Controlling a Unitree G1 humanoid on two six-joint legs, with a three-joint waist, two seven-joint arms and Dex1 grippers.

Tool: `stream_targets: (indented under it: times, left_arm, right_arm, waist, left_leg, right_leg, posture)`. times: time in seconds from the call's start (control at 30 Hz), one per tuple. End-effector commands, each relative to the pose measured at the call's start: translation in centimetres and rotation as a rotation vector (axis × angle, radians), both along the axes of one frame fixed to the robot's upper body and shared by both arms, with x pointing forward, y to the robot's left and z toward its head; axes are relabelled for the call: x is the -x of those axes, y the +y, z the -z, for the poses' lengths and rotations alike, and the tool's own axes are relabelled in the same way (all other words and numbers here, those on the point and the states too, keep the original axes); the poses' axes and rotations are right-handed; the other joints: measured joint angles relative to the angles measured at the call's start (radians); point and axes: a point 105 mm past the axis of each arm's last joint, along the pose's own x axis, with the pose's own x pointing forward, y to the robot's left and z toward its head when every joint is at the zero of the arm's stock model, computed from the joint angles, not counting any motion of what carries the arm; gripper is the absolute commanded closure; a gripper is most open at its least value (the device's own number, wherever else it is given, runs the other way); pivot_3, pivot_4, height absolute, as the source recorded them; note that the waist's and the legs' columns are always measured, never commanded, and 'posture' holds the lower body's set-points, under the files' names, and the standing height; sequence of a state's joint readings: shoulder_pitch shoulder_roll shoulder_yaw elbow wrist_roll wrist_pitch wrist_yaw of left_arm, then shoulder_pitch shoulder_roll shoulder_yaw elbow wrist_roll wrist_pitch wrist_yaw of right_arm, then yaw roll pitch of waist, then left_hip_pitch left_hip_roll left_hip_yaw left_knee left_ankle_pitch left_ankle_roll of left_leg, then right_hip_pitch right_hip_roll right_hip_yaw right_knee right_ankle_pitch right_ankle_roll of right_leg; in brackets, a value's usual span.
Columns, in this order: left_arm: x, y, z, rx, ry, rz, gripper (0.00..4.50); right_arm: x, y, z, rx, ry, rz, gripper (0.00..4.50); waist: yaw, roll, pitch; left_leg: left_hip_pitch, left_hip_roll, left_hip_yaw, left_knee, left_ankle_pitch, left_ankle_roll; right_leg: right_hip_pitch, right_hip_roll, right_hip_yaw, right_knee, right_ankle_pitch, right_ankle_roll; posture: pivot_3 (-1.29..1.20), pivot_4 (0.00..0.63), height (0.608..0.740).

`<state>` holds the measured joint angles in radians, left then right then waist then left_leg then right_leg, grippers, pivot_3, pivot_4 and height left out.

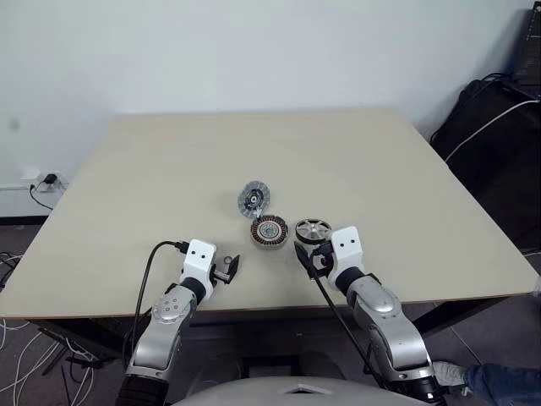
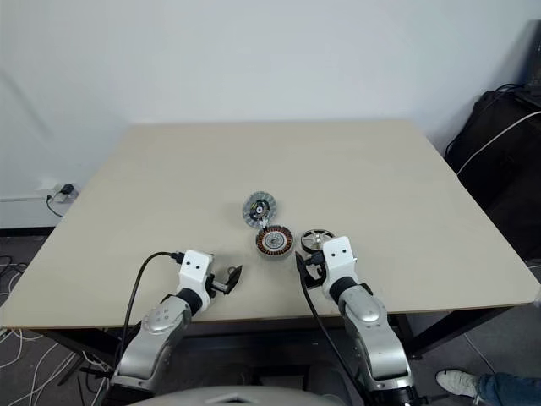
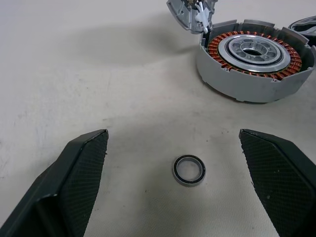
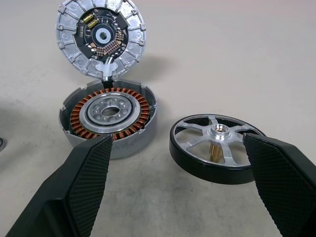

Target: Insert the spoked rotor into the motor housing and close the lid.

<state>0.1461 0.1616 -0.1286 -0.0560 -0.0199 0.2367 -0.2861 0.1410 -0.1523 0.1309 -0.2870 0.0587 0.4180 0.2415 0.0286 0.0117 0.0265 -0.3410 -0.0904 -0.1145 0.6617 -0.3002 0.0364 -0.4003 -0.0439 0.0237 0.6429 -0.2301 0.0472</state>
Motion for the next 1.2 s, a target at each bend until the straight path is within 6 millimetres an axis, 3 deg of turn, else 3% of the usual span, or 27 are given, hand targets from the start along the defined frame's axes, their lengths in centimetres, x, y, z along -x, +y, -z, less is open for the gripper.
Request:
stream_targets:
  times: [0.03,0.47,0.83,1.2]
  left_arm:
    - [-0.7,-0.3,-2.0,0.007,-0.071,0.013,0.03]
    - [-0.5,-0.3,-1.5,0.003,-0.050,0.008,0.03]
    - [-0.8,-0.8,0.6,-0.001,0.050,0.008,0.03]
    - [-1.5,-1.5,0.2,-0.018,0.055,0.056,0.03]
  right_arm:
    - [-0.5,0.5,-1.6,-0.011,-0.066,-0.012,0.00]
    - [-0.7,0.4,-1.6,-0.009,-0.068,-0.006,0.00]
    - [-0.5,0.2,-1.6,-0.008,-0.065,0.007,0.00]
    - [-0.3,0.1,-1.5,-0.011,-0.065,0.022,0.00]
  waist:
    - [0.000,0.000,0.000]
    - [0.000,0.000,0.000]
    - [0.000,0.000,0.000]
    - [0.000,0.000,0.000]
  left_leg:
    - [0.000,0.000,0.000,0.000,0.000,0.000]
    - [0.000,0.000,0.000,0.000,0.000,0.000]
    - [0.000,0.000,0.000,0.000,0.000,0.000]
    - [0.000,0.000,0.000,0.000,0.000,0.000]
  right_leg:
    - [0.000,0.000,0.000,0.000,0.000,0.000]
    - [0.000,0.000,0.000,0.000,0.000,0.000]
    - [0.000,0.000,0.000,0.000,0.000,0.000]
    - [0.000,0.000,0.000,0.000,0.000,0.000]
  posture:
    - [0.00,0.000,0.740]
    - [0.00,0.000,0.740]
    - [0.00,0.000,0.740]
    - [0.00,0.000,0.740]
